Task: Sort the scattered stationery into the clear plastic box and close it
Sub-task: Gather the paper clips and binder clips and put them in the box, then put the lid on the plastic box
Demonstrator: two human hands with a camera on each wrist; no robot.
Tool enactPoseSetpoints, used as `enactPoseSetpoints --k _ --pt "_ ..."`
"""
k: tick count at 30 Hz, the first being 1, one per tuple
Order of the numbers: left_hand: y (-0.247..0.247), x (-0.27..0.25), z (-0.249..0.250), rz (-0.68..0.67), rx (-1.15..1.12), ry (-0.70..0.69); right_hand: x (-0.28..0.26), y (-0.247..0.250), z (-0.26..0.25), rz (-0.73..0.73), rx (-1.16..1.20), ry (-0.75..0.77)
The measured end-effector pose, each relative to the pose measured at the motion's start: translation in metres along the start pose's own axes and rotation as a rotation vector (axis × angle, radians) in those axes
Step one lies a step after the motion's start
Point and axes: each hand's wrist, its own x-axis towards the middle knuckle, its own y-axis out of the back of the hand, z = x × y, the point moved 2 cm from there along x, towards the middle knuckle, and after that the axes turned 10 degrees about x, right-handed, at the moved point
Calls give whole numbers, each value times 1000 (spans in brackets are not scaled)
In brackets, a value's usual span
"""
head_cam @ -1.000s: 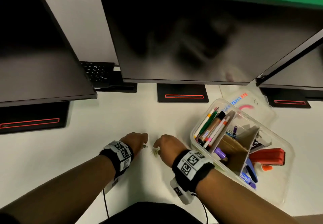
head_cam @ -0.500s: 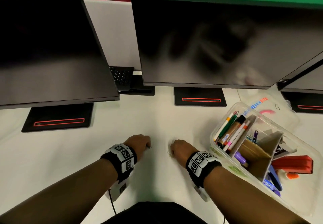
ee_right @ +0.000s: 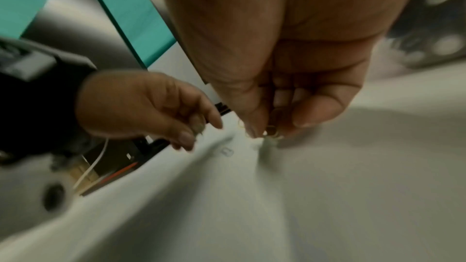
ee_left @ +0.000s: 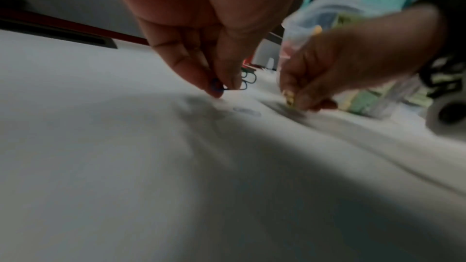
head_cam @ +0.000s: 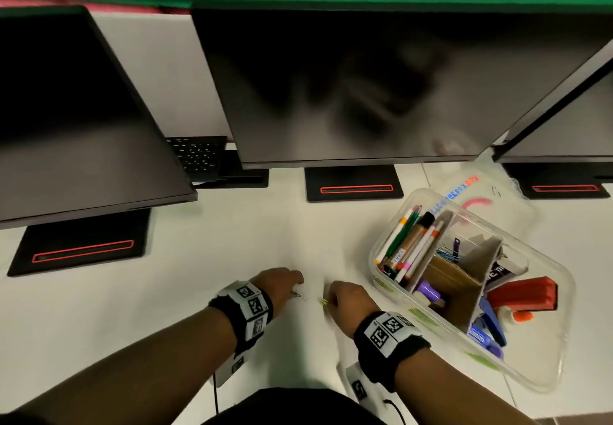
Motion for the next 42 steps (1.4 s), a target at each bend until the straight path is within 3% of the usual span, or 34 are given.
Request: enactPoseSetpoints --k 8,14,17,19,23,27,32,36,39,42 --pt "-7 14 21 -9 223 11 -34 63 -20 219 210 163" --pt "-4 20 22 -45 248 13 -46 100 -11 314 275 106" --pt "3 17 23 -71 209 -21 -54 121 3 399 364 2" --pt "16 14 21 -20 101 -5 -58 141 22 473 444 -89" --pt "71 0 49 264 -92 -23 -66 182 68 595 537 -270" --pt "118 -3 121 410 -223 -182 -64 202 90 549 626 -345" --pt "141 24 200 417 -223 -266 -55 210 98 471 510 -295" --pt "139 52 234 321 -146 -243 -51 221 110 375 437 -270" --pt "133 70 242 229 -107 -177 -52 234 128 339 531 -312" --pt "134 78 241 237 -31 -134 -57 258 155 348 541 -321"
